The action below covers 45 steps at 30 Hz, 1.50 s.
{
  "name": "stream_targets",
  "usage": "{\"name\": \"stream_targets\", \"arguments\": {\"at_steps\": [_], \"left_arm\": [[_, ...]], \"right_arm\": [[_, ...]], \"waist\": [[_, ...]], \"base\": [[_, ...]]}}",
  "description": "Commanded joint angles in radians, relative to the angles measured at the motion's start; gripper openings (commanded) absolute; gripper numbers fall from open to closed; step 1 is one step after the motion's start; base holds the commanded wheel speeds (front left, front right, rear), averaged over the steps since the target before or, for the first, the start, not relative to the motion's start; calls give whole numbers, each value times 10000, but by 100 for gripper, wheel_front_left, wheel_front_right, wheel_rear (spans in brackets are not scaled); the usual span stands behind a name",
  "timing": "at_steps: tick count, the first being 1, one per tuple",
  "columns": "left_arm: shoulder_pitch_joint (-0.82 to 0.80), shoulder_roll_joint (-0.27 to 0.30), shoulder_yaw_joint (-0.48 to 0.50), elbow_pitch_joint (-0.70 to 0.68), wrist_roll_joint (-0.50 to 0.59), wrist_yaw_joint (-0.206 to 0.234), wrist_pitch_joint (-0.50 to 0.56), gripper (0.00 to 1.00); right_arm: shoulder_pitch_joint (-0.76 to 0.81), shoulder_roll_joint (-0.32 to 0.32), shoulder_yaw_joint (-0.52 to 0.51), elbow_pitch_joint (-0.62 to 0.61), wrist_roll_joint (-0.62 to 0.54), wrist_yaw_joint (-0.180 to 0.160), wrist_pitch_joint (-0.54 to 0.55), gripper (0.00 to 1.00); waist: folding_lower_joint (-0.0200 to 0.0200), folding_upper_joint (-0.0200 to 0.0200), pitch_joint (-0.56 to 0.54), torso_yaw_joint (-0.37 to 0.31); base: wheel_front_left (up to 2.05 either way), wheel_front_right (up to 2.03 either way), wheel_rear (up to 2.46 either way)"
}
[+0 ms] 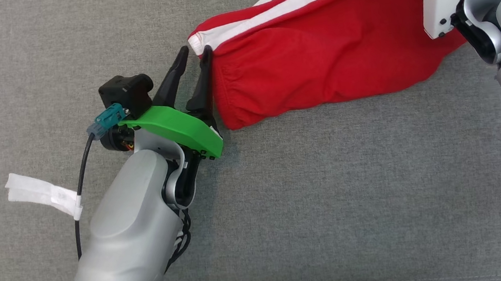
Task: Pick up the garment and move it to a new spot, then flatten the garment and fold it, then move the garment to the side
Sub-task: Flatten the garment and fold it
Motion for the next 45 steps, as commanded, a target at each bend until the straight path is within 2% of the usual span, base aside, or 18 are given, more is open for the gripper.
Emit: {"name": "stream_targets", "arguments": {"at_steps": [1,6,10,17,23,36,41,45], "left_arm": [[-168,-36,19,74,-121,-49,-44,100],[-32,-66,329,58,48,-102,-106,100],[602,78,1249,-766,793,-157,-104,100],[2364,92,2923,-2674,2702,-440,-102,100],[3738,-86,4008,-3961,3678,-590,-103,100],[5283,-174,4454,-4787,3622,-611,-104,100],[5337,-188,4382,-4840,3543,-612,-105,100],[5308,-193,4407,-4929,3504,-612,-105,100]], "right_arm": [[-144,41,52,152,75,-14,-222,100],[-254,104,56,615,162,-14,-807,100],[-79,66,-146,969,455,-14,-1011,100],[555,96,-1031,1813,1067,-12,-416,100],[1057,89,-1530,2255,1279,-12,-222,100],[846,119,-2604,3419,1027,-14,318,100],[737,182,-2805,4104,813,-13,1158,100],[778,533,-2721,4466,680,21,1986,100]], "waist": [[0,0,-11,34],[0,0,-277,54],[0,0,-616,38],[0,0,-1159,27],[0,0,-1296,253],[0,0,-855,1180],[0,0,-740,1465],[0,0,-724,1595]], "base": [[0,0,0],[0,0,0],[0,0,0],[0,0,0],[0,0,0],[0,0,0],[0,0,0],[0,0,0]]}}
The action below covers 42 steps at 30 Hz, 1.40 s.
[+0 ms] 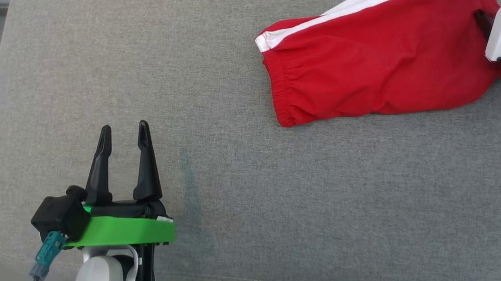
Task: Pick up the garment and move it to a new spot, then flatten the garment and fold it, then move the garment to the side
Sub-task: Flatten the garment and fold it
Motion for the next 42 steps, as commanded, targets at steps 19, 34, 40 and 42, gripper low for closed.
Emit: {"name": "stream_targets", "arguments": {"at_steps": [19,34,40,42], "left_arm": [[507,20,-114,207,66,-33,-26,100],[779,13,-441,467,-53,-33,-27,100],[787,4,-456,517,-107,-33,-27,100],[735,0,-477,523,-151,-33,-27,100]], "right_arm": [[1258,-475,-653,-625,-1759,29,-895,0],[2311,117,-1512,-3511,-3808,34,242,0],[2727,1420,-1272,-4830,-3953,34,1130,0],[2753,1858,-1317,-4958,-4047,34,1308,0]], "waist": [[0,0,-1161,-896],[0,0,-2048,-956],[0,0,-2117,-733],[0,0,-2083,-627]], "base": [[0,0,0],[0,0,0],[0,0,0],[0,0,0]]}}
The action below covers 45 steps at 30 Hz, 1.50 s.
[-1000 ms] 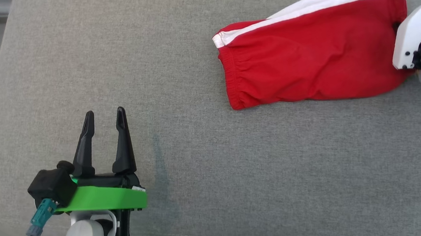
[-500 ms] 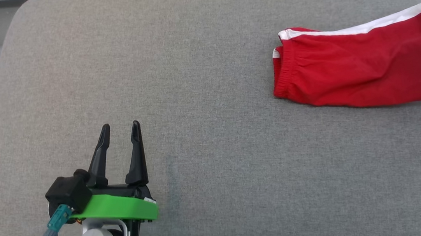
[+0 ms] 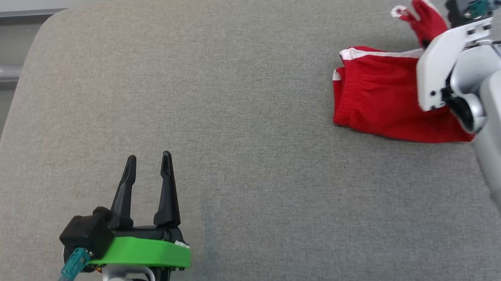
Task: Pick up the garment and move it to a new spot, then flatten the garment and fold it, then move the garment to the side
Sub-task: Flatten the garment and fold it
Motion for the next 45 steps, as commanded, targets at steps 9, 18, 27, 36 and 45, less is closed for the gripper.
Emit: {"name": "stream_targets", "arguments": {"at_steps": [9,18,27,36,45], "left_arm": [[-196,7,-215,167,-238,-33,-27,100],[47,3,-83,184,-422,-33,-27,100],[314,7,245,173,-283,-34,-27,100],[394,7,241,207,-207,-34,-27,100],[51,8,59,78,-207,-34,-27,100]], "right_arm": [[124,1367,-131,862,-743,-14,-39,0],[-302,1685,-256,1172,1931,-13,-1216,100],[-285,1262,-181,-24,3670,-6,-2808,100],[1568,-12,-608,-526,1343,-8,-4394,56],[2290,624,-300,570,227,-8,-5194,0]], "waist": [[0,0,-36,572],[0,0,-171,752],[0,0,-484,185],[0,0,-778,-372],[0,0,-249,-283]], "base": [[0,0,0],[0,0,0],[0,0,0],[0,0,0],[0,0,0]]}}
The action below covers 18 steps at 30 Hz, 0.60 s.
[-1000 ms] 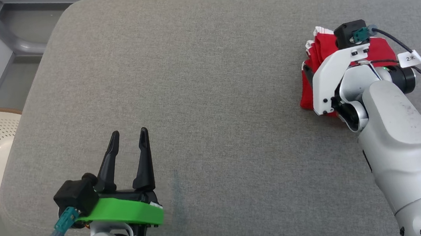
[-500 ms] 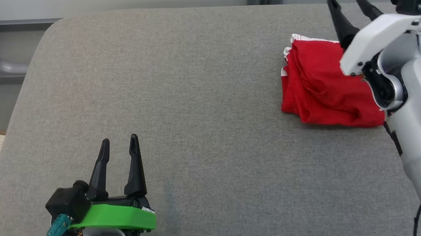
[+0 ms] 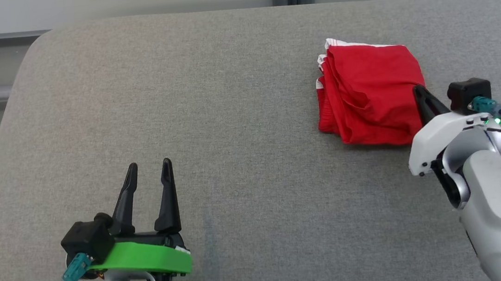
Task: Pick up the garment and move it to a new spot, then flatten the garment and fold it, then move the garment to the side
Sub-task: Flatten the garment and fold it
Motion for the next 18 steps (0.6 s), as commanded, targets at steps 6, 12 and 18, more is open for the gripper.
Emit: {"name": "stream_targets", "arguments": {"at_steps": [6,12,18], "left_arm": [[-328,28,-174,62,77,-34,-27,100],[-373,85,-65,97,107,-34,-27,100],[-222,117,242,138,174,-34,-27,100]], "right_arm": [[-463,670,466,1406,-448,0,-822,0],[-851,1001,2534,2466,412,-2,-1035,0],[-1004,1035,4242,1591,2470,-2,-1396,0]], "waist": [[0,-1,409,431],[0,-1,343,526],[0,-1,0,207]], "base": [[0,0,0],[0,0,0],[0,0,0]]}}
